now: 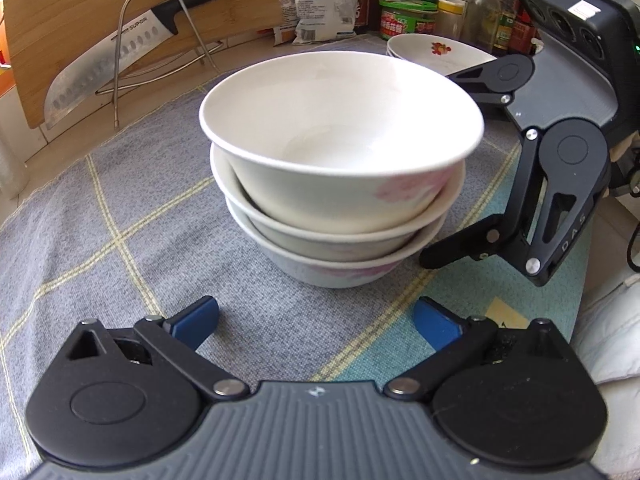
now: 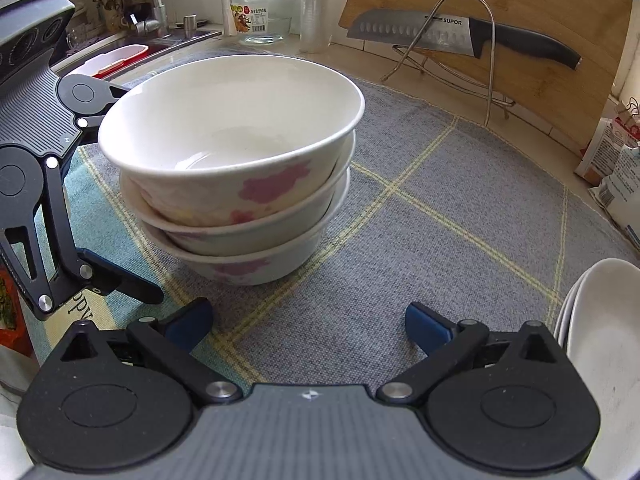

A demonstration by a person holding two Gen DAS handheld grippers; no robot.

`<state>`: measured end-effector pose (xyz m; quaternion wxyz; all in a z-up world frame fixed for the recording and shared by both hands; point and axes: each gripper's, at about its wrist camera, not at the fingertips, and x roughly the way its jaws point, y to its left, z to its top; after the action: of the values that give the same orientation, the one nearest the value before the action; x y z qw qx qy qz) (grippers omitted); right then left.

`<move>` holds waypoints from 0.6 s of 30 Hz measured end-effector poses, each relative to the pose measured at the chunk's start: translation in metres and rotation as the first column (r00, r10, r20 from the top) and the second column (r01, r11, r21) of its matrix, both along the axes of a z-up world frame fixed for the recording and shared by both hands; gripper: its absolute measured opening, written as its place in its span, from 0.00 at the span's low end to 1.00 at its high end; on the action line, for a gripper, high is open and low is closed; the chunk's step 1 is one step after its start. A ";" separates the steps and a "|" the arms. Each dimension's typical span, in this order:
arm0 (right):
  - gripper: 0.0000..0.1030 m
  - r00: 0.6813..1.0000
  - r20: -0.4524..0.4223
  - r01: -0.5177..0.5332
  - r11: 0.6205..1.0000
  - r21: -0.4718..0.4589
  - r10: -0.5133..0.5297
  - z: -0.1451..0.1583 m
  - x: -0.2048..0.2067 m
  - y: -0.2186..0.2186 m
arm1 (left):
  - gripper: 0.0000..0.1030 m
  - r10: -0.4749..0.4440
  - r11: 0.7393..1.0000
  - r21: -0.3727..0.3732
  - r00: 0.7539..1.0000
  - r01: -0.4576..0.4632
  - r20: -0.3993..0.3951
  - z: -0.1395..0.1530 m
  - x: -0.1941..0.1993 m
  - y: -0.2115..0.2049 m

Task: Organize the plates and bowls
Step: 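Grasp the rim of the three-bowl stack with the left gripper while the right gripper grasps the opposite rim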

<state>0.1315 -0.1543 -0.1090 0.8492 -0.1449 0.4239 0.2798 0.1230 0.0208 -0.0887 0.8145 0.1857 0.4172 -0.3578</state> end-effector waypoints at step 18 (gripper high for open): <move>1.00 0.989 0.011 -0.144 0.988 -0.061 0.145 0.009 0.018 0.026 | 0.97 -0.344 0.938 -0.034 0.939 0.344 0.007 0.003 0.046 0.003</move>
<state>0.1490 -0.1282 -0.1003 0.8252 -0.2030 0.4138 0.3265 0.1691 0.0241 -0.0855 0.7429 0.2418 0.3717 -0.5014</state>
